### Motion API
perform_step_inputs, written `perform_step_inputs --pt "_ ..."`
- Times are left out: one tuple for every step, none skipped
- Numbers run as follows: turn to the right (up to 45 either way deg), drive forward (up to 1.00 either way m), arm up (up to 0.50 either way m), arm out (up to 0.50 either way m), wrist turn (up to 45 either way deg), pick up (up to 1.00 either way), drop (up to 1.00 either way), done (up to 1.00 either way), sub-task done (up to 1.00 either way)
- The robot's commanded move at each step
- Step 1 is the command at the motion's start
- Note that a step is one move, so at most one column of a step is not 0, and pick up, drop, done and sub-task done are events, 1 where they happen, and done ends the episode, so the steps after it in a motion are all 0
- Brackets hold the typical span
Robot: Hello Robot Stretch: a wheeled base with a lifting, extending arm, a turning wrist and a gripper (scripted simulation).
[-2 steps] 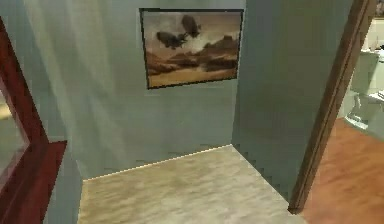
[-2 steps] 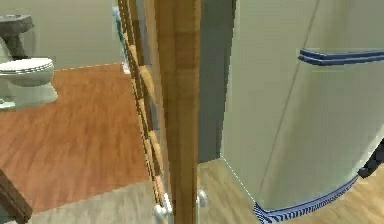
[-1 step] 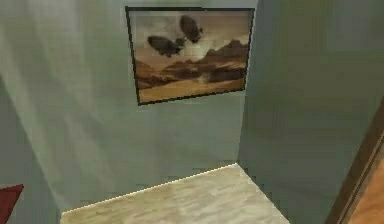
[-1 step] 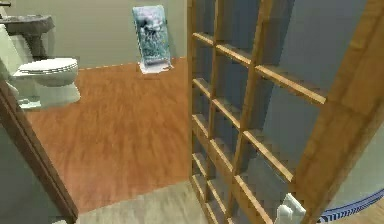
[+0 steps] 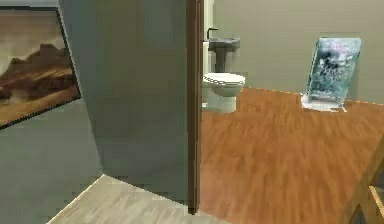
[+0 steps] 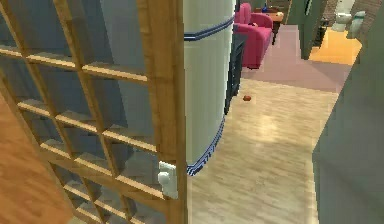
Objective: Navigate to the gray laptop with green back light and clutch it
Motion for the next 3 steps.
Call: perform_step_inputs --pt "27.0 0.00 0.00 0.00 0.0 0.00 0.00 0.00 0.00" --pt "0.0 0.40 0.00 0.00 0.0 0.00 0.00 0.00 0.00" --pt "3.0 0.00 0.00 0.00 0.0 0.00 0.00 0.00 0.00"
